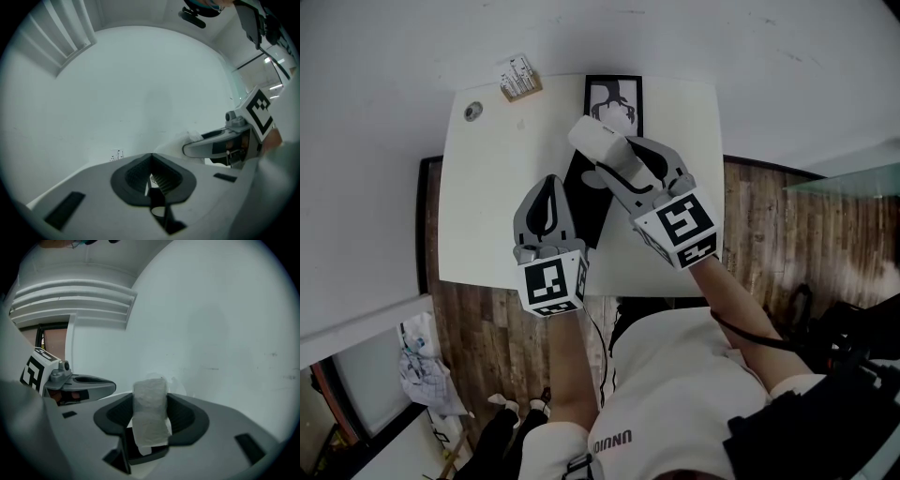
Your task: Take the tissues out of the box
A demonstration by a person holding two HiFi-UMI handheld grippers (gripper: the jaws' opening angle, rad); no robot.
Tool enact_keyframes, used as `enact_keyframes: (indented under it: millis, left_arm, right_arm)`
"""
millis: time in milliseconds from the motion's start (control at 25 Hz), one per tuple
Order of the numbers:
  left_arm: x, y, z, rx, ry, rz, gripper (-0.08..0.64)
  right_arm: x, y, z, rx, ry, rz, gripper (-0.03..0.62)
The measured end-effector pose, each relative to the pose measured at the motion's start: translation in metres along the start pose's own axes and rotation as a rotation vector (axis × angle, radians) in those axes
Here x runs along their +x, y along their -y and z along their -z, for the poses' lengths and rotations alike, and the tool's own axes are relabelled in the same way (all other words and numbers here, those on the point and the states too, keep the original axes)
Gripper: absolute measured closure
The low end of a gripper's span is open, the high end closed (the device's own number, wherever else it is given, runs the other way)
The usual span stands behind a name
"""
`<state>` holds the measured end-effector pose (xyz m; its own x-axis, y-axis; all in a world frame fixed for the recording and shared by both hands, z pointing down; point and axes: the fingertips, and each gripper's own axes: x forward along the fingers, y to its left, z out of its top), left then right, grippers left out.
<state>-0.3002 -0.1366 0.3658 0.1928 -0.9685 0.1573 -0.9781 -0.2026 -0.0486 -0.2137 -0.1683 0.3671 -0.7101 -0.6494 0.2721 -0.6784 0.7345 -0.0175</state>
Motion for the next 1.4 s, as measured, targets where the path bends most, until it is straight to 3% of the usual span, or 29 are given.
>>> enact_keyframes:
  millis: [400,1400]
  left_arm:
    - [0.001,0.003,-0.001,0.007,-0.003,0.006,0.548]
    - [0.004,0.007,-0.001,0.014,-0.007,0.024,0.548]
  right_arm:
    - [-0.011,0.009,-0.015,0.007,0.051,0.036,0.367]
    - [-0.015,0.016,-0.012,0.01,0.052,0.065,0.367]
